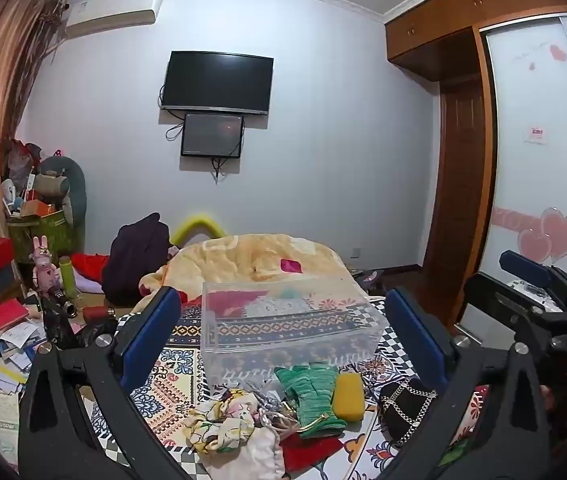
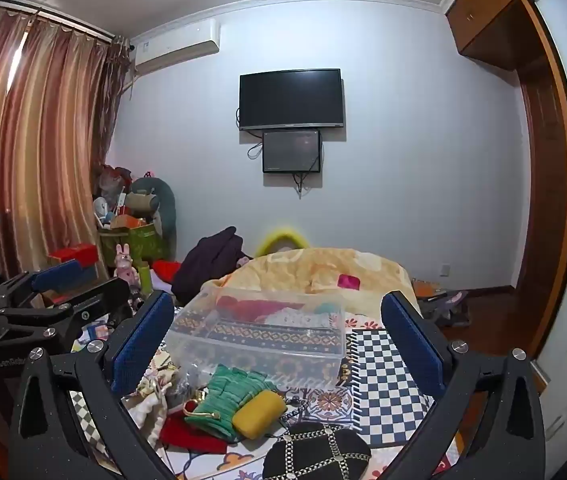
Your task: Organize soft objects
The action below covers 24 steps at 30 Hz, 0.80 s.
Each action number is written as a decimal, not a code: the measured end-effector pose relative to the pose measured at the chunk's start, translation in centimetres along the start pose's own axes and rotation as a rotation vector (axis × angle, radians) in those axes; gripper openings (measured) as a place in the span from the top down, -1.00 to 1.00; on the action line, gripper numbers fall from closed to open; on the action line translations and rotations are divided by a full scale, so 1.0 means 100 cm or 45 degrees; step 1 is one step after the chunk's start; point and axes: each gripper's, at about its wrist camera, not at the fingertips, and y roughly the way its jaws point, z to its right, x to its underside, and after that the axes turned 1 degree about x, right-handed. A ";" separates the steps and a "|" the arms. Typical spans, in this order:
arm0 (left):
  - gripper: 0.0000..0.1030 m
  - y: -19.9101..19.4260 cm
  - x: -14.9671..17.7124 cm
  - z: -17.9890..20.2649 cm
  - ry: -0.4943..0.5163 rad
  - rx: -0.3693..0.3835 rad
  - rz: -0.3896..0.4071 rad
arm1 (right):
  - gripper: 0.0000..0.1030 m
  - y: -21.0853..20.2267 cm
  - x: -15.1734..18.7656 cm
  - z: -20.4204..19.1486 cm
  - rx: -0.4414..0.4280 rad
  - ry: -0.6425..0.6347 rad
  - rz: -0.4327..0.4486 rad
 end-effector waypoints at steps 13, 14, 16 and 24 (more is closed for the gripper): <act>-1.00 -0.006 -0.003 0.005 0.039 0.013 0.033 | -1.00 -0.008 -0.007 0.007 -0.009 0.014 0.000; -1.00 -0.007 -0.003 0.006 0.041 0.014 0.033 | -1.00 -0.008 -0.007 0.008 -0.013 0.019 0.002; -1.00 -0.007 -0.003 0.006 0.044 0.015 0.033 | -1.00 -0.009 -0.010 0.007 -0.014 0.019 0.003; -1.00 -0.007 -0.004 0.007 0.045 0.022 0.030 | -1.00 -0.008 -0.006 0.003 -0.016 0.023 0.006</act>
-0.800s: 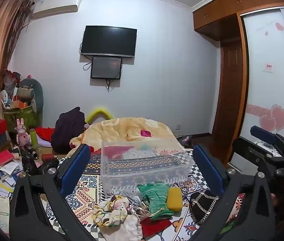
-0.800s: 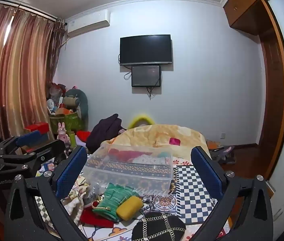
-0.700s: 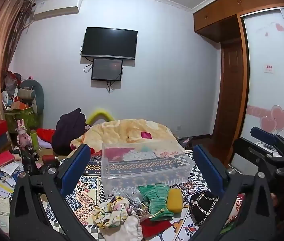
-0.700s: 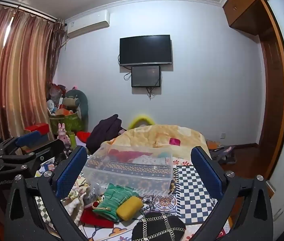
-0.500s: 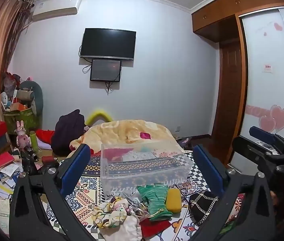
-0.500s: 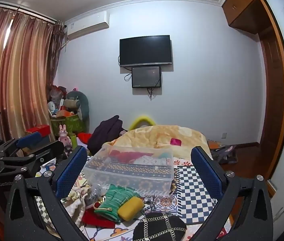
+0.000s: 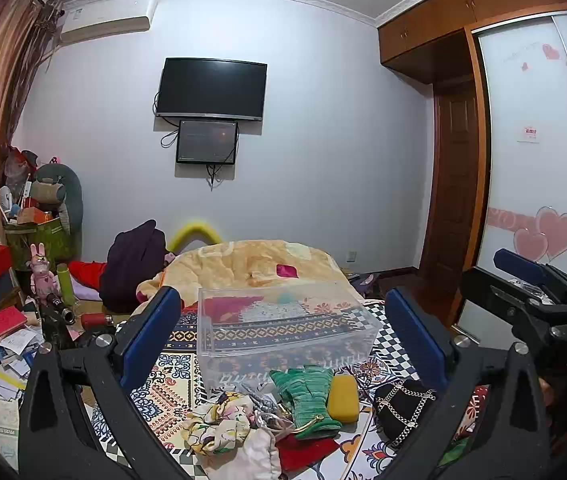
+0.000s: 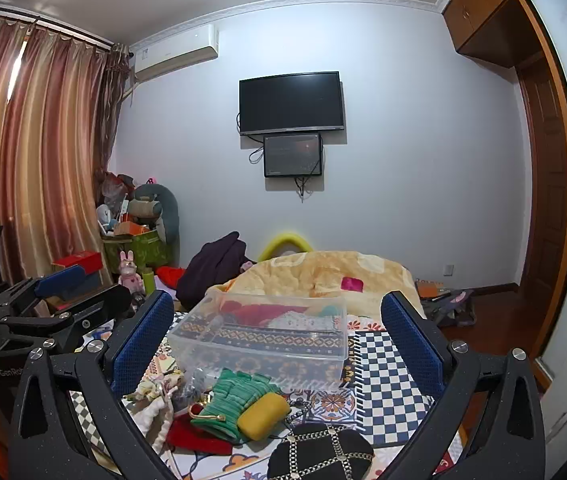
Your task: Organize soft objects
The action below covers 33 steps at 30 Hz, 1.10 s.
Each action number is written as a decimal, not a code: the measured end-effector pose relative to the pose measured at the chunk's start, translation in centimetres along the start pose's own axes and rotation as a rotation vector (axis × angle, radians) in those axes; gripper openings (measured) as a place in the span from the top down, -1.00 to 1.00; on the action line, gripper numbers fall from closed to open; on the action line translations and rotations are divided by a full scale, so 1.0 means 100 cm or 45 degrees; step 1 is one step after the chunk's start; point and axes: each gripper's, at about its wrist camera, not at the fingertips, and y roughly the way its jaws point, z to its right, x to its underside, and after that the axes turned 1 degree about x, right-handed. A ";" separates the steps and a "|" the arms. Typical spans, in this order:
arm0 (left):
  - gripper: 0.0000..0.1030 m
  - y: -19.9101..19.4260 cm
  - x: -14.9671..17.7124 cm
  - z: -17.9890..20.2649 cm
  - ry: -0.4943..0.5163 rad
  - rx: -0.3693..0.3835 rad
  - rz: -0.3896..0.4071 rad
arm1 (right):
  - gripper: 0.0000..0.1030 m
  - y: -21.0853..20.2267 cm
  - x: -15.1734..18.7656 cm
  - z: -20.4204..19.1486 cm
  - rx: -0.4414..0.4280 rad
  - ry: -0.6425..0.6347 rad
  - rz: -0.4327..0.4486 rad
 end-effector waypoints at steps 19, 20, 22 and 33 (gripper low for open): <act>-1.00 -0.003 -0.002 -0.003 -0.008 0.010 0.000 | -1.00 0.000 0.000 -0.002 -0.005 0.001 0.003; -1.00 -0.003 -0.001 -0.003 -0.007 0.010 0.000 | -1.00 -0.001 0.001 -0.003 -0.004 0.001 0.004; -1.00 -0.003 -0.001 -0.003 -0.007 0.009 0.000 | -1.00 -0.001 0.000 -0.003 -0.003 0.000 0.005; -1.00 -0.002 0.000 -0.001 -0.006 0.010 -0.001 | -1.00 0.000 0.000 -0.003 -0.004 0.002 0.007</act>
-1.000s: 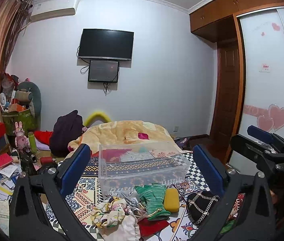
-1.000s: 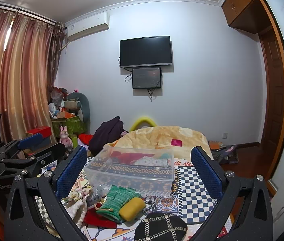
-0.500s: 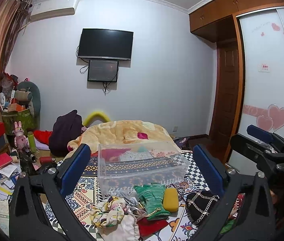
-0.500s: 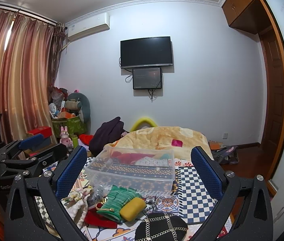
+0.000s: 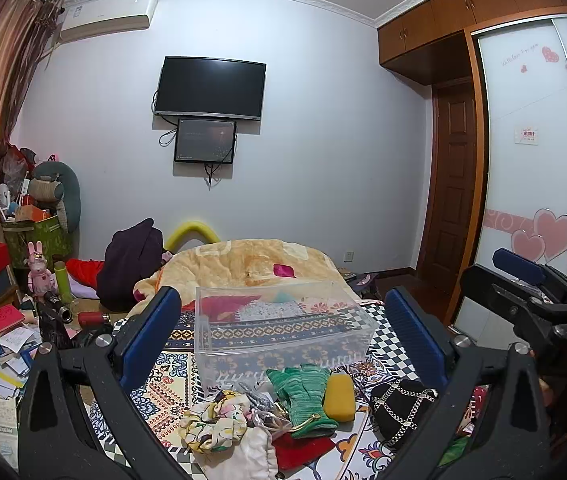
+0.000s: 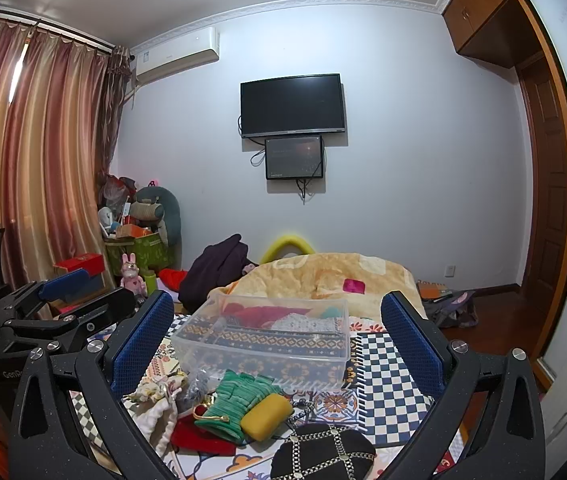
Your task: Organize soft objects
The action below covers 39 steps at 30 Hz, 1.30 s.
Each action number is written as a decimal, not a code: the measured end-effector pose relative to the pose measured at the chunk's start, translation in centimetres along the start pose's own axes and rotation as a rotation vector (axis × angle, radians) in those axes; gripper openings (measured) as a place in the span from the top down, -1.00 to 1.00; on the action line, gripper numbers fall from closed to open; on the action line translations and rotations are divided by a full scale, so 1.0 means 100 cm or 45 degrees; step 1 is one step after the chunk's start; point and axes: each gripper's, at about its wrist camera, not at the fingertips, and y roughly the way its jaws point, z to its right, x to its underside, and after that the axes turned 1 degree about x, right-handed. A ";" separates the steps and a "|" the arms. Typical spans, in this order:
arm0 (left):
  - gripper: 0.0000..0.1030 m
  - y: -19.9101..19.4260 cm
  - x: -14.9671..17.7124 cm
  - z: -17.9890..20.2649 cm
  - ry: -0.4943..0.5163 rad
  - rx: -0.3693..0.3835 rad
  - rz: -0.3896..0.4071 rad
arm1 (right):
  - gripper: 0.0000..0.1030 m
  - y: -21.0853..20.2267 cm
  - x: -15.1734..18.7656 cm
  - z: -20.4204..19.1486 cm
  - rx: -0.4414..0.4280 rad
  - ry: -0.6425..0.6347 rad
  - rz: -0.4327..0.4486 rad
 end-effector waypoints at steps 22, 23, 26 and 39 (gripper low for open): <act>-1.00 0.000 0.001 0.003 0.001 0.008 0.003 | -1.00 -0.002 -0.002 -0.002 -0.001 0.001 0.009; -1.00 0.000 0.000 0.002 0.001 0.010 0.002 | -1.00 -0.002 -0.003 -0.003 -0.001 0.002 0.010; -1.00 -0.001 0.000 0.002 0.001 0.014 0.002 | -1.00 -0.003 -0.003 -0.004 0.000 0.004 0.012; -1.00 0.009 0.011 -0.003 -0.012 0.015 -0.081 | -1.00 0.002 0.003 0.000 0.007 0.007 -0.026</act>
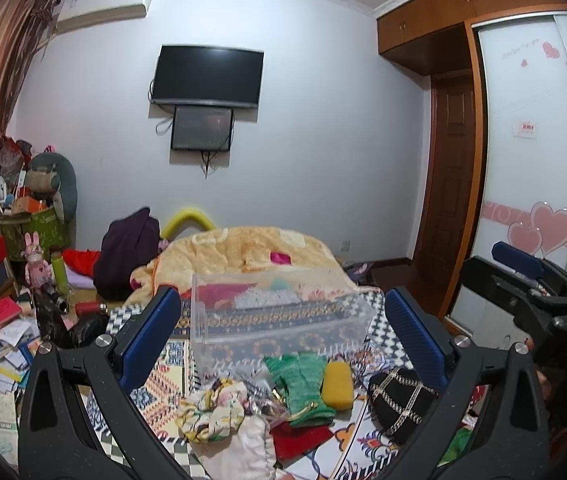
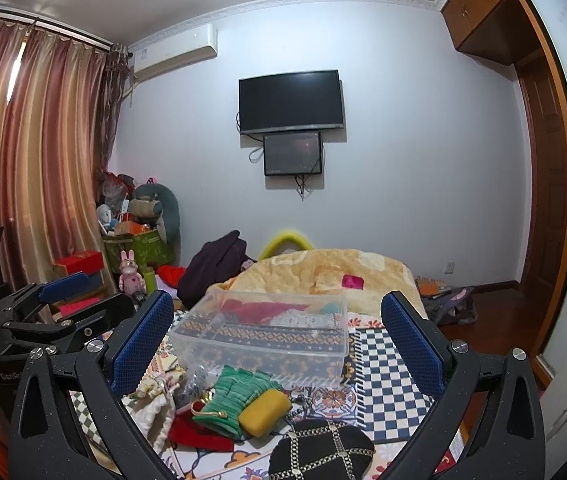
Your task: Organize soft objects
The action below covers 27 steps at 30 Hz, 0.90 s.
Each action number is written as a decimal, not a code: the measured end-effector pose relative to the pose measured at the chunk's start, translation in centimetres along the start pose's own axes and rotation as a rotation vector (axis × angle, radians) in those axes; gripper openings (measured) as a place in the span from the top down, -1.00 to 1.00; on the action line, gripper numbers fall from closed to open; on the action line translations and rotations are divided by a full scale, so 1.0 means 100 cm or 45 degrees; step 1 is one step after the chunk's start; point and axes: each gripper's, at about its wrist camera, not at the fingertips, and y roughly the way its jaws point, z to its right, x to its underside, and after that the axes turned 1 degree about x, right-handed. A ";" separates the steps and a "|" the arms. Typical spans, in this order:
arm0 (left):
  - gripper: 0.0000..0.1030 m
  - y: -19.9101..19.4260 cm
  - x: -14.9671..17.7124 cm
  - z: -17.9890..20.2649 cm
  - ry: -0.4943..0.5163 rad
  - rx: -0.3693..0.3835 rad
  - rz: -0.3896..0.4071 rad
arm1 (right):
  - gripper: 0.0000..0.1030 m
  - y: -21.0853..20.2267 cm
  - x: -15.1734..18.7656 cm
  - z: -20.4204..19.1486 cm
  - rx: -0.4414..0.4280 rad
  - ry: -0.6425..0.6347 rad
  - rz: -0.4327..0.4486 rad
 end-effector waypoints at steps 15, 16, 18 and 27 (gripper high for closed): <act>-1.00 0.048 0.060 -0.034 -0.064 -0.049 -0.337 | -1.00 0.035 0.074 0.037 0.041 0.058 -0.405; -1.00 0.050 0.064 -0.037 -0.066 -0.059 -0.350 | -1.00 0.037 0.079 0.039 0.047 0.064 -0.440; -1.00 0.054 0.071 -0.044 -0.073 -0.078 -0.374 | -1.00 0.042 0.092 0.045 0.060 0.080 -0.511; -0.64 0.065 0.086 -0.075 -0.142 -0.131 -0.438 | -0.82 0.049 0.123 0.067 0.045 0.193 -0.683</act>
